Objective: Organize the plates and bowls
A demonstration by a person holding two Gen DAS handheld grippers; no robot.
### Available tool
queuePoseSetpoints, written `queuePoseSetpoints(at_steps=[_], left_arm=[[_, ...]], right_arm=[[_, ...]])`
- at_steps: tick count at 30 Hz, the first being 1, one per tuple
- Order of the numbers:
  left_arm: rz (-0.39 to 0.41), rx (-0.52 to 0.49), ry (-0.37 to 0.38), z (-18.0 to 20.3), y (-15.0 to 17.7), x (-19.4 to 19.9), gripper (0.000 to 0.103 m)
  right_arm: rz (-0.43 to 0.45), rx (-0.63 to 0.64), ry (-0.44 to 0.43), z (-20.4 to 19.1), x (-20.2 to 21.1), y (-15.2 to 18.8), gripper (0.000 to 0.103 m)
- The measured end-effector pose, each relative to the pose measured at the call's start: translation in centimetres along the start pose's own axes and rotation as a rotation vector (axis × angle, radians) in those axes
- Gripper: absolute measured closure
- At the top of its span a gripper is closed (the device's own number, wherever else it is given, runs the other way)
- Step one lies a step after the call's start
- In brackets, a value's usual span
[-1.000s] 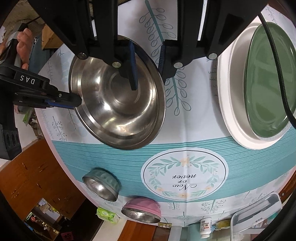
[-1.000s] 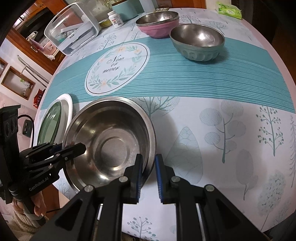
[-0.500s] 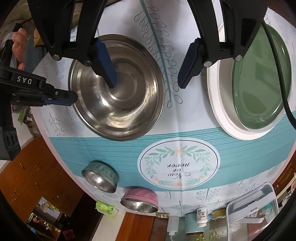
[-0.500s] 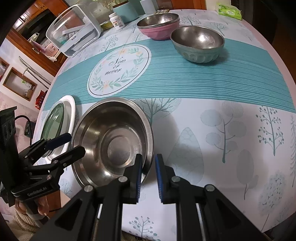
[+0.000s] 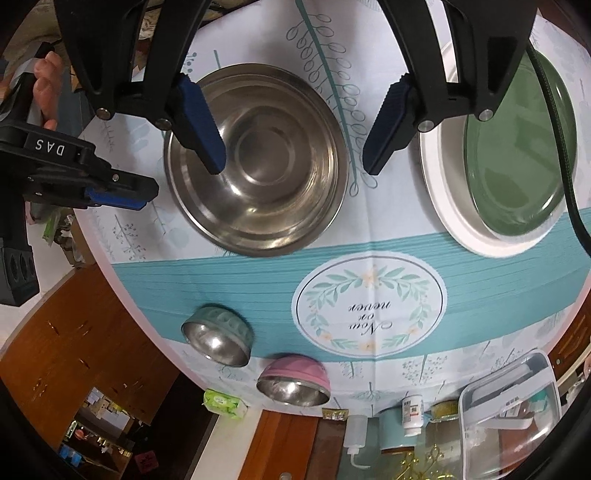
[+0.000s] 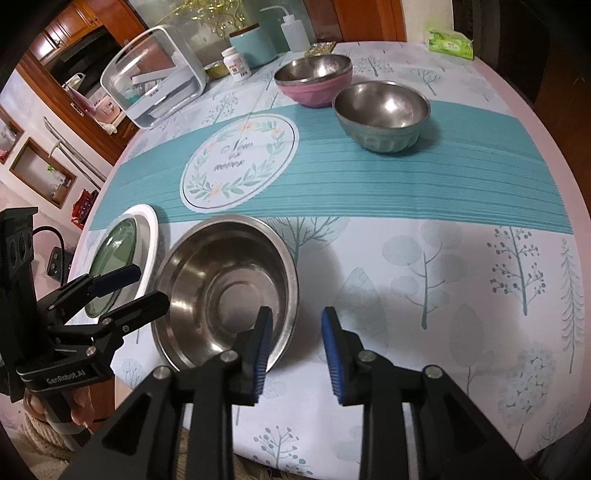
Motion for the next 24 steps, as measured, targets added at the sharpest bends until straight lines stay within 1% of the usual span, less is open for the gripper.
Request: queuePoseSetpoints(at_steps=[5, 9, 10, 13, 14, 18, 20, 21, 22, 24], left_arm=[[0.03, -0.002, 0.013, 0.4, -1.8, 1.6, 0.023], [0.046, 0.003, 0.051, 0.5, -4.1, 3.1, 0.02], [0.05, 0.003, 0.055, 0.5, -4.6, 3.4, 0.02], [0.08, 0.0, 0.049, 0.4, -7.0, 4.7, 0.02], [0.091, -0.001, 0.048, 0.4, -8.1, 5.2, 0.02], [0.129, -0.02, 0.057, 0.8, -11.9, 6.7, 0.02], [0.145, -0.042, 0.033, 0.9, -14.3, 7.2, 0.02], [0.15, -0.051, 0.021, 0.9, -15.3, 7.4, 0.02], [0.154, -0.06, 0.015, 1.0, -16.3, 7.6, 0.02], [0.167, -0.073, -0.002, 1.0, -18.6, 7.8, 0.02]], right_arm=[[0.049, 0.039, 0.002, -0.5, 1.6, -0.9, 0.074], [0.109, 0.084, 0.008, -0.9, 3.8, -2.3, 0.073], [0.126, 0.094, 0.016, -0.9, 4.3, -2.7, 0.072], [0.174, 0.12, 0.034, -0.9, 6.1, -4.5, 0.066], [0.185, 0.124, 0.038, -0.8, 6.6, -5.0, 0.065], [0.252, 0.138, 0.073, -0.2, 9.3, -8.5, 0.063], [0.293, 0.141, 0.112, 0.4, 10.7, -10.8, 0.057], [0.309, 0.143, 0.127, 0.6, 11.3, -11.9, 0.052], [0.321, 0.143, 0.138, 0.8, 11.7, -12.9, 0.049], [0.338, 0.149, 0.159, 1.1, 12.4, -15.0, 0.049]])
Point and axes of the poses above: each gripper's, at about its wrist camera, not at the fingertips, and x roughly against the way its jaws point, z to its right, y to its underside, the point moved 10 cm from there along -x, roughly the way its jaws point, and after that the axes turned 6 degrees about -x, right-handed, at the moved point
